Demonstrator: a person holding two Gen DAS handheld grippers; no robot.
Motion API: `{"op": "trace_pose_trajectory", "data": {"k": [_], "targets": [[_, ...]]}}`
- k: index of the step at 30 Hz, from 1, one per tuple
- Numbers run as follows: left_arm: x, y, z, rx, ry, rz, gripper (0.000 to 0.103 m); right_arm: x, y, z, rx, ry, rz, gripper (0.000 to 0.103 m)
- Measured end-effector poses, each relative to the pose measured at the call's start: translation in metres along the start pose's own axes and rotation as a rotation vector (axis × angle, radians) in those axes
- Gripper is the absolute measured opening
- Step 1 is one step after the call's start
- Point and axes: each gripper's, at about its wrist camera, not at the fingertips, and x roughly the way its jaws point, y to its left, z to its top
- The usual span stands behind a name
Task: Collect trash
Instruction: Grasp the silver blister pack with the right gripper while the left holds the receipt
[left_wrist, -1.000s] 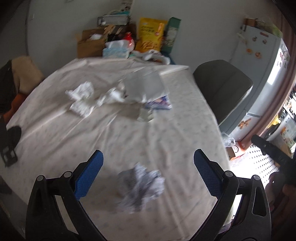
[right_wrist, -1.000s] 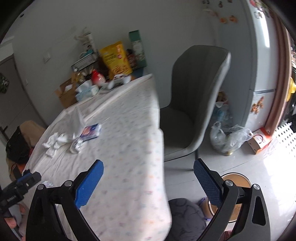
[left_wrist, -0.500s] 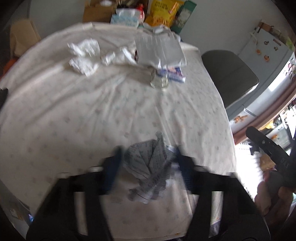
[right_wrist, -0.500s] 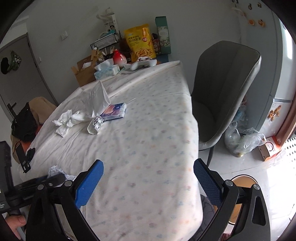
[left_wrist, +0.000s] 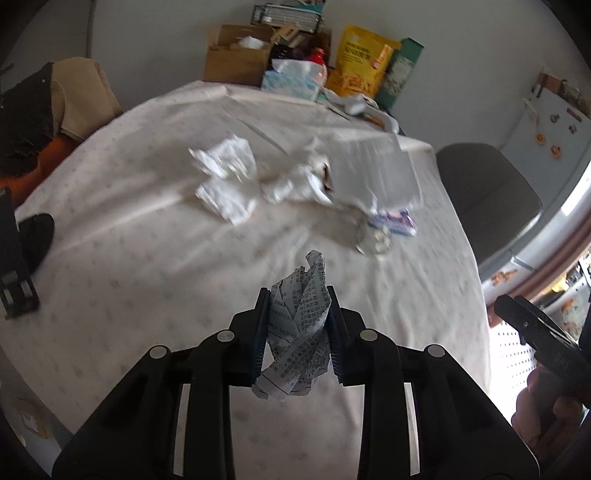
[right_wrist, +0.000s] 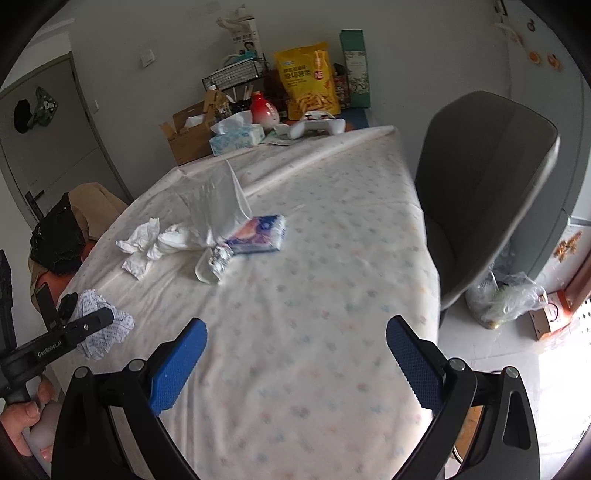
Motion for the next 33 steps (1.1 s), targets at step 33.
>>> {"op": "trace_pose_trajectory", "data": {"k": [33], "targets": [[0.037, 0.048, 0.045, -0.105, -0.089, 0.150, 0.029, 0.139, 0.084, 0.048, -0.075, 0.158, 0.018, 0.065]]}}
